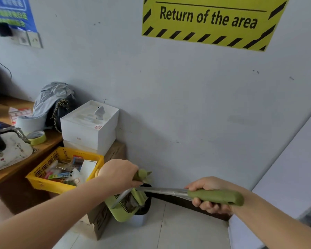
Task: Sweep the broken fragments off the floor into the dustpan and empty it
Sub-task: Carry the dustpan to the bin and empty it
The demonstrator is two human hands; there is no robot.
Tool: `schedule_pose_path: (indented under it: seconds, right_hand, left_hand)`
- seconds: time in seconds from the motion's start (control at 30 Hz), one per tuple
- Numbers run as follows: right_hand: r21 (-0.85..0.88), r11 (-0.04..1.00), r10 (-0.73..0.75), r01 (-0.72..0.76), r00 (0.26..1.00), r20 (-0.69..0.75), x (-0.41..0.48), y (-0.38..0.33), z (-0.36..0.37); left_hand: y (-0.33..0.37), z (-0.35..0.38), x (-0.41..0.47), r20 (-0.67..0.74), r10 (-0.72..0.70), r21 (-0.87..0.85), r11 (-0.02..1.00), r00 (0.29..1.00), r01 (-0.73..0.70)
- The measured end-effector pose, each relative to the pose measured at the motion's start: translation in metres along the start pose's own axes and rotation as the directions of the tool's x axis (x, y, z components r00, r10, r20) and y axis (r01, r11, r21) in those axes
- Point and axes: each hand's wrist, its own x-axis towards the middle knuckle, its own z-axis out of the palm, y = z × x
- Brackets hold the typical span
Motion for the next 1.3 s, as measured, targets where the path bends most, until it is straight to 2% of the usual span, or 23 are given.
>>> schedule_pose_path:
  seconds: [0.13, 0.33, 0.7, 1.1, 1.3]
  right_hand:
    - [0.007, 0.999, 0.036, -0.037, 0.996, 0.086, 0.017, 0.006, -0.037]
    - [0.051, 0.998, 0.017, -0.024, 0.993, 0.120, 0.030, 0.014, -0.080]
    - [0.074, 0.997, -0.031, 0.026, 0.997, 0.075, 0.056, 0.021, -0.120]
    - [0.101, 0.995, -0.033, 0.025, 0.997, 0.075, 0.073, 0.010, -0.127]
    - [0.068, 0.997, -0.047, 0.042, 0.996, 0.075, 0.081, 0.013, -0.138]
  left_hand:
    - [0.040, 0.002, 0.019, 0.003, 0.020, 0.058, 0.998, 1.000, -0.020]
    - [0.084, 0.010, 0.036, 0.045, 0.075, 0.045, 0.996, 0.996, -0.077]
    - [0.132, 0.028, 0.068, 0.192, 0.149, 0.052, 0.985, 0.970, -0.162]
    - [0.154, 0.053, 0.099, 0.310, 0.350, 0.024, 0.927, 0.884, -0.375]
    - [0.165, 0.048, 0.105, 0.387, 0.365, 0.040, 0.911, 0.847, -0.411]
